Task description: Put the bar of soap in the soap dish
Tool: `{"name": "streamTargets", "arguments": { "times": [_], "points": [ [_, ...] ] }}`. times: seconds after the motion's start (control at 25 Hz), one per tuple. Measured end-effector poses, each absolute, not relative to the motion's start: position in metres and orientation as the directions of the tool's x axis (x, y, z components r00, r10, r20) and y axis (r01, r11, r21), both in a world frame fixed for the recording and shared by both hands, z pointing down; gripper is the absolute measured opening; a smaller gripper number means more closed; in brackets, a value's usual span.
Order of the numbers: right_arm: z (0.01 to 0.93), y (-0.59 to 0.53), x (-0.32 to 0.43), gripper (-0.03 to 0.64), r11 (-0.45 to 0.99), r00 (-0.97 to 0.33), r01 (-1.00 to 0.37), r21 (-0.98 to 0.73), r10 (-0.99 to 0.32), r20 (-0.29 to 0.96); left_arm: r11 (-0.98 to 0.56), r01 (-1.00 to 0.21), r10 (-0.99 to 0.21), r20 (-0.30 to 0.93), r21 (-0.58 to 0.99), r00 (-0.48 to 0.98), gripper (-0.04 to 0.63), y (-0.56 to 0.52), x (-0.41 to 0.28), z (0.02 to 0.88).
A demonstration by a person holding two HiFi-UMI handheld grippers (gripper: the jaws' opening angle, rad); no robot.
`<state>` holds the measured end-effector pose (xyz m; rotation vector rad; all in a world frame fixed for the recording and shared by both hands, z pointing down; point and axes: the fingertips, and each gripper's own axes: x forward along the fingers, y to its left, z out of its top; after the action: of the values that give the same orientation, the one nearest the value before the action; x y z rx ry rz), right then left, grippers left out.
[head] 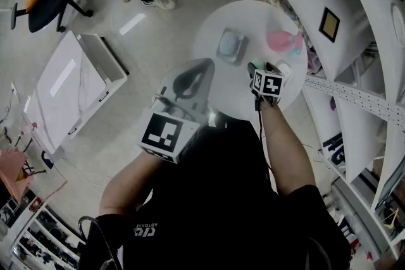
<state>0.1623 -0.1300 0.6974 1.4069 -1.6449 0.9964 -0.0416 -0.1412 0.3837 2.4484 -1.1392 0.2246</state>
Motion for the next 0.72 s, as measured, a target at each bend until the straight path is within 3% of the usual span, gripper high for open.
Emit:
{"name": "streamTargets", "arguments": {
  "times": [0.72],
  "points": [
    [0.709, -0.129, 0.157, 0.299, 0.136, -0.109, -0.988, -0.068, -0.323, 0.940, -0.559, -0.775, -0.710, 0.312, 0.296, 0.631, 0.000, -0.137, -0.038, 0.378]
  ]
}}
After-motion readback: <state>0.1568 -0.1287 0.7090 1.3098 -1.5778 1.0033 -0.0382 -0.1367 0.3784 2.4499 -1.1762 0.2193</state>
